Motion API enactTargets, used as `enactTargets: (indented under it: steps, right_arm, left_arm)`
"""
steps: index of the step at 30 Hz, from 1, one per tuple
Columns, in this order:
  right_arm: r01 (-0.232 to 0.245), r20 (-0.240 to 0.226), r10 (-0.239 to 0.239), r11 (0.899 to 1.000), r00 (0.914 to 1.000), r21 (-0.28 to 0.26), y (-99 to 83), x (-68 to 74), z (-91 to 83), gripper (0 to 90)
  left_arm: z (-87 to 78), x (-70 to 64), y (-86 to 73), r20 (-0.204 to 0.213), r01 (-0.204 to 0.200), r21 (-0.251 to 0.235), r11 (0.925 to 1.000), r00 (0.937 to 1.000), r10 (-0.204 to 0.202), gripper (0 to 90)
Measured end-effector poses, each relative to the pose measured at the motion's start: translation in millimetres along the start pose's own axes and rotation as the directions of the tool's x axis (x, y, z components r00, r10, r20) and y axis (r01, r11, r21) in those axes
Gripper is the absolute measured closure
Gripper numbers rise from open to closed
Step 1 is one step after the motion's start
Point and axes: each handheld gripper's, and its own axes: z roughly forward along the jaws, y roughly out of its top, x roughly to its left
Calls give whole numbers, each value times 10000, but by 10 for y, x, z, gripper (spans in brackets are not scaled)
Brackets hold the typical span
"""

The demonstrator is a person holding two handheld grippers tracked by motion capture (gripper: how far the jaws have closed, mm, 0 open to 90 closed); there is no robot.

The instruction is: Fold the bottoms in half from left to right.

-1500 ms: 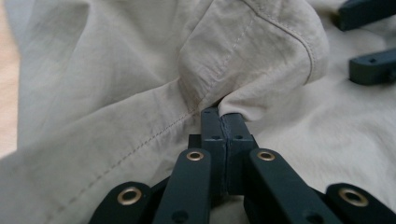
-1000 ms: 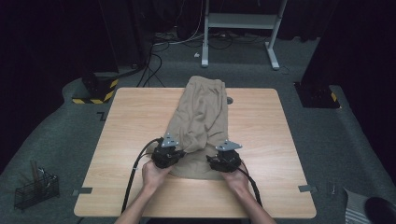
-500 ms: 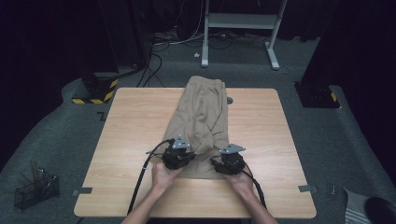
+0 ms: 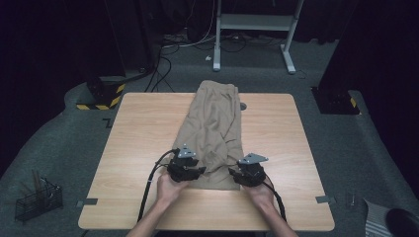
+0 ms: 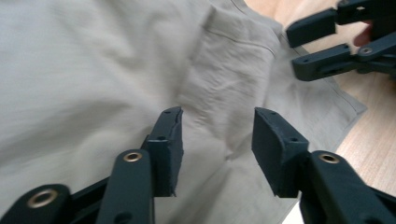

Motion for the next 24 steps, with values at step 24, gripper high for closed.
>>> enactTargets:
  steps: [24]
  right_arm:
    - [392, -1513, -393, 9992, 9877, -32, 495, 182, 210, 724]
  left_arm:
    - [-429, 360, -772, -2819, 1838, -111, 9829, 9425, -1794, 240]
